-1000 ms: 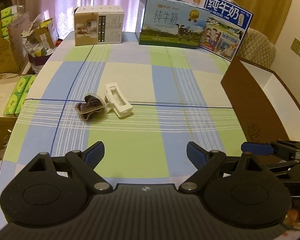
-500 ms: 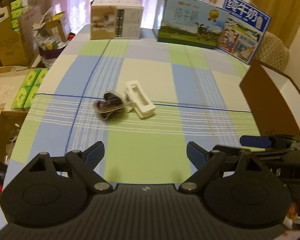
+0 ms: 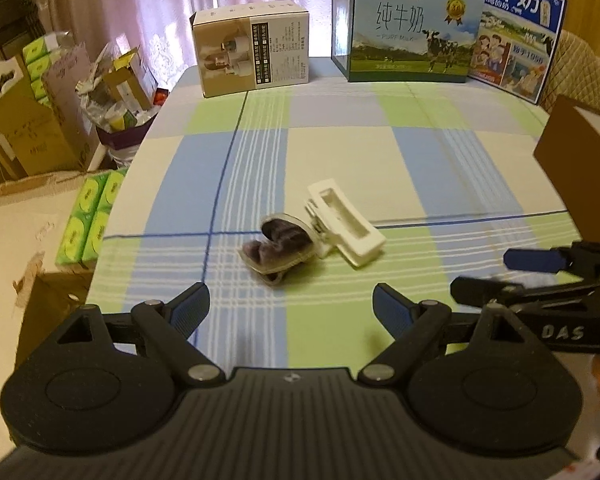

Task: Organize objects
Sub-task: 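Move both tools back over the table toward the white clip and dark cloth, then grasp the white plastic clip with the right tool while the left tool grasps the dark cloth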

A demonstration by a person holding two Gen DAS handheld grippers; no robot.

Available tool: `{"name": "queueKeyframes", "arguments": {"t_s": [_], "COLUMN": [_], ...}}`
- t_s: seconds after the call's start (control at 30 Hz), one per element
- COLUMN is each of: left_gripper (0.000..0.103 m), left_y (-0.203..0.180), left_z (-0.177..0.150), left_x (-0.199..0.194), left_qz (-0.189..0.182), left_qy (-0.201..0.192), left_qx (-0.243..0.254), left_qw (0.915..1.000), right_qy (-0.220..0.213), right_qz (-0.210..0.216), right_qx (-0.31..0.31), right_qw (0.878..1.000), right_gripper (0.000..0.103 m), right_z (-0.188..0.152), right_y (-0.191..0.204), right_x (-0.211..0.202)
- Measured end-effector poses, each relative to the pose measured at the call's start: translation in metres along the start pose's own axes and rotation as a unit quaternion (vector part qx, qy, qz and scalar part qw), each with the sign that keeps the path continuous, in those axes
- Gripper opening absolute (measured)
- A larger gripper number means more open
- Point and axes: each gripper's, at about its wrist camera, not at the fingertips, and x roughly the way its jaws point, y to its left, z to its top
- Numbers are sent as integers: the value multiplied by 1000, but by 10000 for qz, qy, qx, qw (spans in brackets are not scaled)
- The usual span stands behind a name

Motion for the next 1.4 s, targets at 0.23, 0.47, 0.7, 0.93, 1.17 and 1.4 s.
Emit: {"name": "queueKeyframes", "arguments": {"t_s": [0.23,0.47,0.7,0.93,1.17,1.4], "left_gripper": [80,77,77,77,79,82], "left_y": [16,29,33,37,33,28], "left_z": [1,2,3,3,3,4], "left_x": [30,38,42,44,46,54], "left_qz": [3,159,228,299,235,-27], "left_qy": [112,144,154,174,134,55], "left_qx": [-171,-422,-436,-528,-467,-656], "left_qw": [9998,9989,9987,9980,9985,9978], "right_qy": [-125,-155,-91,-41,-37,19], "right_qz": [102,123,110,119,28,-652], "right_qx": [-310,-798,-1068,-1202,-1084,-735], "right_qw": [9994,9966,9942,9927,9941,9952], "right_gripper": [71,57,49,37,28,28], "right_z": [11,12,14,11,13,22], "right_y": [20,39,41,45,37,16], "right_x": [23,51,72,89,87,76]}}
